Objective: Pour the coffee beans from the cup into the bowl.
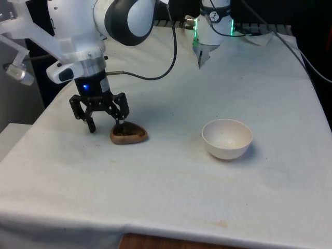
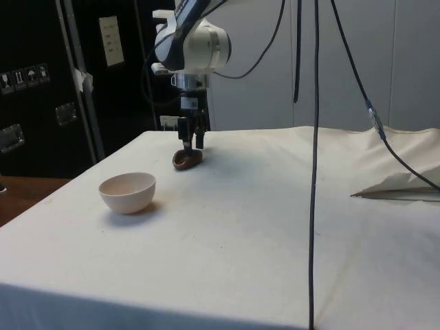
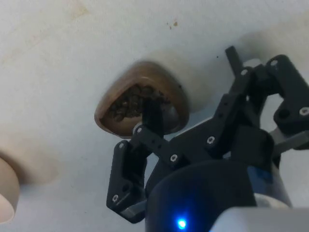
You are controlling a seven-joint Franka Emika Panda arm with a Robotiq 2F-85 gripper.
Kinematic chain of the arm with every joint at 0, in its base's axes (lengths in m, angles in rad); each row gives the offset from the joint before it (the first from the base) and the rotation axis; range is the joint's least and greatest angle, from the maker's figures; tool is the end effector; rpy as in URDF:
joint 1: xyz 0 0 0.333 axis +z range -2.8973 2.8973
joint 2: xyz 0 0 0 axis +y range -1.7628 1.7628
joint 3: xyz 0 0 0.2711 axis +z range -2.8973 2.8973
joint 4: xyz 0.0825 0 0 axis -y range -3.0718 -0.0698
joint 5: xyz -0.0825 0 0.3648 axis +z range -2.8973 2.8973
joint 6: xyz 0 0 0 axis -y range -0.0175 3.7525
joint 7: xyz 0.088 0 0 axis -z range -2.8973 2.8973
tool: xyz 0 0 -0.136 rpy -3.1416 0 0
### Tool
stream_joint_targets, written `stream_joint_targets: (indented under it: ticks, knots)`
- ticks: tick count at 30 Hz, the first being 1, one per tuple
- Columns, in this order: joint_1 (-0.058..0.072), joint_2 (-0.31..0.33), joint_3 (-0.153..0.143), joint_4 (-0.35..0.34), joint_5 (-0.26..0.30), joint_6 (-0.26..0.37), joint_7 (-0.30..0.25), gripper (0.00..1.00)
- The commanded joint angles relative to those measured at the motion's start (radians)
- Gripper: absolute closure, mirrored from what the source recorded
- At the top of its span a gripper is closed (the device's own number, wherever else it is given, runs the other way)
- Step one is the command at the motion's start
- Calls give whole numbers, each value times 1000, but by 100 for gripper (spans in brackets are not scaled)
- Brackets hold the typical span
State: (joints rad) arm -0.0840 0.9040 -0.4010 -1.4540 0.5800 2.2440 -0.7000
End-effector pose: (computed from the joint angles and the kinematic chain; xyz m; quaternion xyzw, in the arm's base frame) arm 0.6162 -0.2580 0.1248 -0.9978 0.0114 -0.0275 0.0598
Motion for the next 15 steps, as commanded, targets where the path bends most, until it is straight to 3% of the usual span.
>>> stream_joint_targets:
  ticks: [1,7,8,10,15]
  knots:
    - [-2,5,1,7,1,-2,1,22]
    - [-2,6,2,8,1,-2,1,56]
    - [-2,6,2,8,1,-2,1,70]
    - [-2,6,2,8,1,-2,1,75]
    - [-2,6,1,8,3,-2,0,100]
